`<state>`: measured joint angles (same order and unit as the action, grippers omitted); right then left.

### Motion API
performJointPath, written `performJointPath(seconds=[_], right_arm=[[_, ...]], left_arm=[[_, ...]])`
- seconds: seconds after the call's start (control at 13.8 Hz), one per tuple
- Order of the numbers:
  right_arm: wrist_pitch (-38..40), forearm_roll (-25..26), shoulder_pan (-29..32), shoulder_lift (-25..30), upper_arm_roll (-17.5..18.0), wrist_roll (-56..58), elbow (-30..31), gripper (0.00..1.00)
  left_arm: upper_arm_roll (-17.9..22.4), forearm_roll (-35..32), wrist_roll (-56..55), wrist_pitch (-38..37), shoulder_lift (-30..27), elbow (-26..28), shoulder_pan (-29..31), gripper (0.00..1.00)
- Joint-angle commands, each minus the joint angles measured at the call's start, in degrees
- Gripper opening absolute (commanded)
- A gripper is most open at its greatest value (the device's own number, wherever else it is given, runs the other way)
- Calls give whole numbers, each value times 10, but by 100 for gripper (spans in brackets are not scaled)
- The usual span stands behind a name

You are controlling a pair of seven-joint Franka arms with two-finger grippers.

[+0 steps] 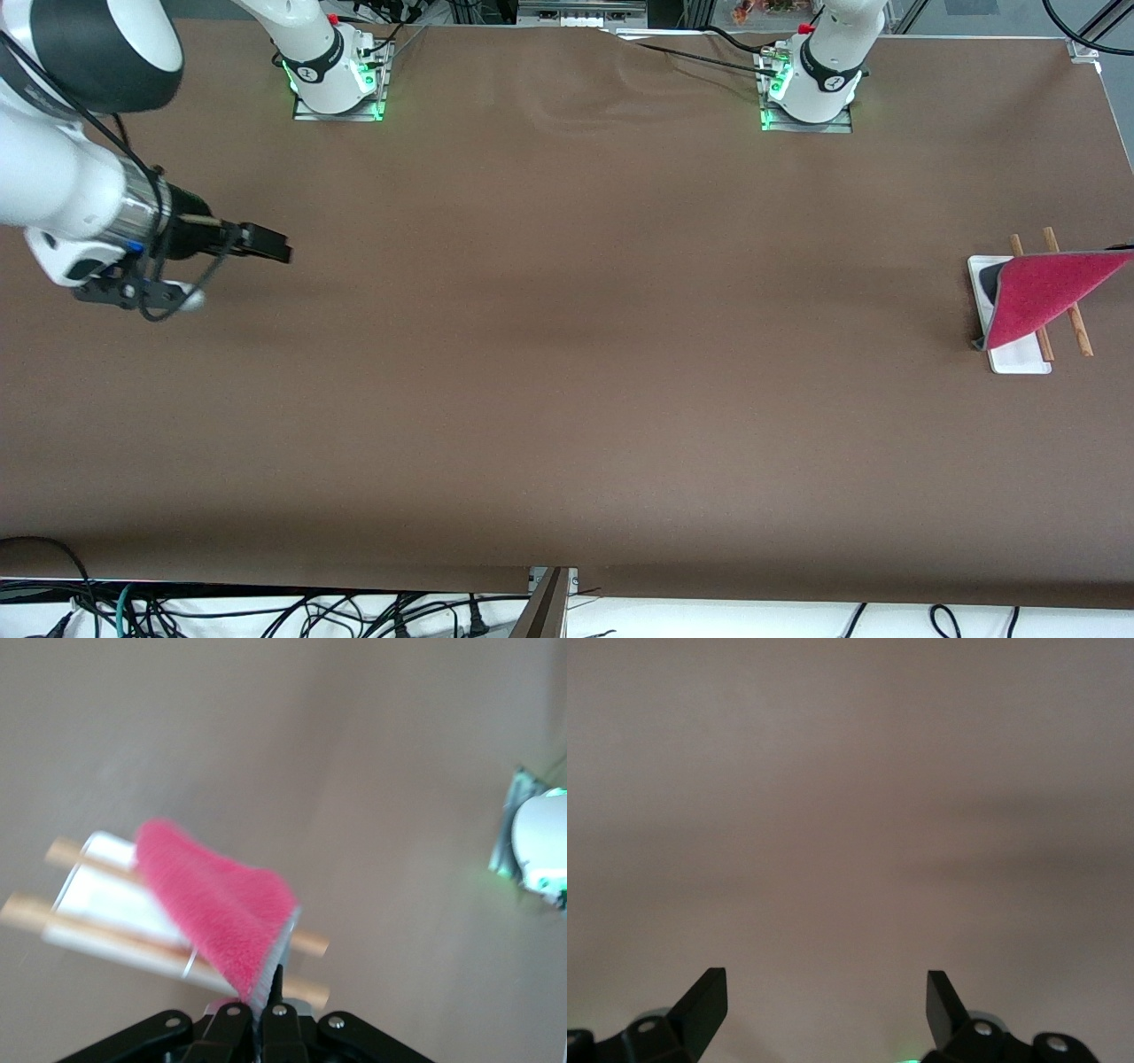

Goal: Pass towel and hang on rack
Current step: 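Drape the towel over the wooden rack with the left gripper, then open the left gripper and raise it off the rack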

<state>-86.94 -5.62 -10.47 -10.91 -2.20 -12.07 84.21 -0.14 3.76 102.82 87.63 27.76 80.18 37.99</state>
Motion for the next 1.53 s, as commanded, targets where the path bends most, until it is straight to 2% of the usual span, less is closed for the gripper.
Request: performJointPath(seconds=[0.0,0.29,0.51,0.73,0.8,0.87,1.24,1.45], right_arm=[[-1,60,-7,55,-1,46,40,99],[-3,69,-33,68,-36,58,57,99],[-15,68,-30,62,-34,60,68,99],[-16,65,-26,57,-33,60,66,99],[-15,65,-25,58,-32,61,63,99],[-17,63,-27,57,-33,65,63,99],[-22,59,-30,56,-31,68,62,99],[-24,59,-31,56,-31,68,62,99]], left_arm=[[22,-22,1,37,19,-25,-2,0],[29,-23,6,115,74,-25,22,0],[29,-21,20,166,107,-25,45,0],[29,-20,20,182,121,-25,48,0],[29,-16,13,184,121,-24,48,35],[29,-14,15,184,124,-25,48,99],[28,-15,11,179,114,-28,42,100],[20,-21,-3,157,77,-35,34,100]])
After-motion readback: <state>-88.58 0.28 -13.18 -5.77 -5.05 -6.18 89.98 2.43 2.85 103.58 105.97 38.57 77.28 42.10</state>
